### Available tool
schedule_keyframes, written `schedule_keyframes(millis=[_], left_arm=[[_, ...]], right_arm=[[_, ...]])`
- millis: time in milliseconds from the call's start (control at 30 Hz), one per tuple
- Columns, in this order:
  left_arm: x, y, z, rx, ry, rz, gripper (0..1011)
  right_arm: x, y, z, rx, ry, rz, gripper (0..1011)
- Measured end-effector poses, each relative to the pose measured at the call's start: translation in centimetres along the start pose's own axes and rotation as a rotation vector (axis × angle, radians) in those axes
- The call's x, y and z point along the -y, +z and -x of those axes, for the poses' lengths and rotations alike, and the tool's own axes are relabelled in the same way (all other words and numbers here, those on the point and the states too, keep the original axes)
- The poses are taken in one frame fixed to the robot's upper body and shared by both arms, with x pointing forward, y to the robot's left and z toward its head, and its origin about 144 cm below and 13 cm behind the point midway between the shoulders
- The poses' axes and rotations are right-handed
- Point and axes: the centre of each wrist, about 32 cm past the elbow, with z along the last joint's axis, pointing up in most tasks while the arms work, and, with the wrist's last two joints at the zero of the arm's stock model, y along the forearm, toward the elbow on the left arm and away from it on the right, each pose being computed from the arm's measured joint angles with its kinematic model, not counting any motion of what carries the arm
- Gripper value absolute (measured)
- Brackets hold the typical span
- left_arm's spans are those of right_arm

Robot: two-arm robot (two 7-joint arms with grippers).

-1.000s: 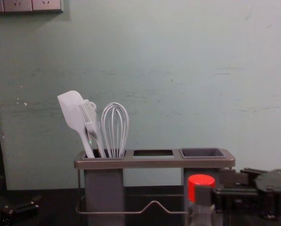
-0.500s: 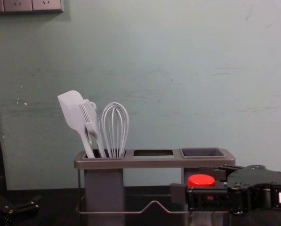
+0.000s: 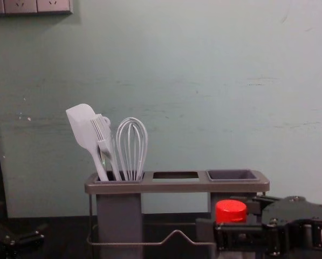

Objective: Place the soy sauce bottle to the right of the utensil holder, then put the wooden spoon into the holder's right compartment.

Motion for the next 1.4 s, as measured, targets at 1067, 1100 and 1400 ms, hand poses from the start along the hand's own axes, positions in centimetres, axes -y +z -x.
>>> schedule_keyframes(millis=[1067, 1100, 1400], left_arm=[[0.0, 0.0, 0.0, 0.0, 0.0, 0.0, 1005], [0.0, 0.0, 0.0, 0.0, 0.0, 0.0, 1005], [0.0, 0.0, 0.0, 0.0, 0.0, 0.0, 1005]], right_arm=[[0.11, -0.32, 0.1, -0.001, -0.002, 0.002, 512], [0.11, -0.31, 0.1, -0.001, -0.001, 0.002, 491], [0.29, -0.11, 0.17, 0.007, 0.014, -0.01, 383]])
